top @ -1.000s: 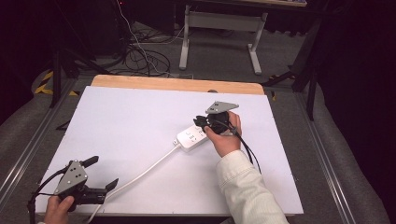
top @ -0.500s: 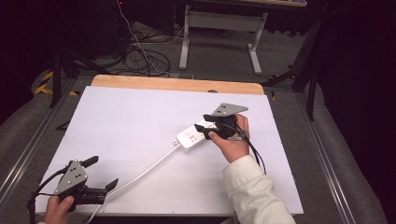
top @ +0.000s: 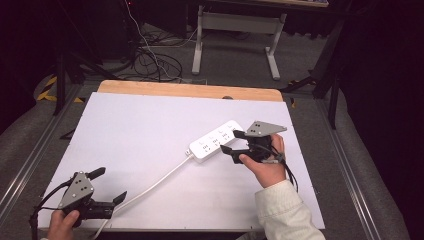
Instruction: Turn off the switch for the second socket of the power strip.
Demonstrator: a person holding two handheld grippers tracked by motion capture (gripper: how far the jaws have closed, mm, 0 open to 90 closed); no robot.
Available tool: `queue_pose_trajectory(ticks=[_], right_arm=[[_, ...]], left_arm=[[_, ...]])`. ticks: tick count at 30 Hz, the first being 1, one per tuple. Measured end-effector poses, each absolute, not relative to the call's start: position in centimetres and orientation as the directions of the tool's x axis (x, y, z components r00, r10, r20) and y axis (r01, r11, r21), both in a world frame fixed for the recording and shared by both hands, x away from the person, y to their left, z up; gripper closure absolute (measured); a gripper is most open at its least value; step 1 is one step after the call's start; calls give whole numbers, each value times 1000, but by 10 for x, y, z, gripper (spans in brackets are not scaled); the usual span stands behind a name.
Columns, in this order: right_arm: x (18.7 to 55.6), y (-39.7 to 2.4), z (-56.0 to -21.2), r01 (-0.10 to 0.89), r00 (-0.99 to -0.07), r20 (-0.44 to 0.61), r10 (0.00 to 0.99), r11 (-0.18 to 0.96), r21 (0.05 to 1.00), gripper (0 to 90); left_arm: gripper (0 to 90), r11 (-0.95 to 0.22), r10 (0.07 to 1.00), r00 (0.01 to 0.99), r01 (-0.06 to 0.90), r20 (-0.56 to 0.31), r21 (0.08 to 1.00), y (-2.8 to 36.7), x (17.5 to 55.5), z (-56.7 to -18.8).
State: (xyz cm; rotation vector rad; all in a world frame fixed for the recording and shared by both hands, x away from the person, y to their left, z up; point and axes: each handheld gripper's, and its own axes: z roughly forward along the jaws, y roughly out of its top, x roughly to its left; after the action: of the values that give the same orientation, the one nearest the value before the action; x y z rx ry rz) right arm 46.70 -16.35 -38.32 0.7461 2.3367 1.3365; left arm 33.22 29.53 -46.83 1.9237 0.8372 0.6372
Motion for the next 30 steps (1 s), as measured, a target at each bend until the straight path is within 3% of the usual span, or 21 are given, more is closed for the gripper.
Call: queue_pose_trajectory(ticks=[30], right_arm=[[416,-225,-440,325,-807,56,588,362,873,235]], left_arm=[[24,-348,767,635,295,90,890,295,332,-468]])
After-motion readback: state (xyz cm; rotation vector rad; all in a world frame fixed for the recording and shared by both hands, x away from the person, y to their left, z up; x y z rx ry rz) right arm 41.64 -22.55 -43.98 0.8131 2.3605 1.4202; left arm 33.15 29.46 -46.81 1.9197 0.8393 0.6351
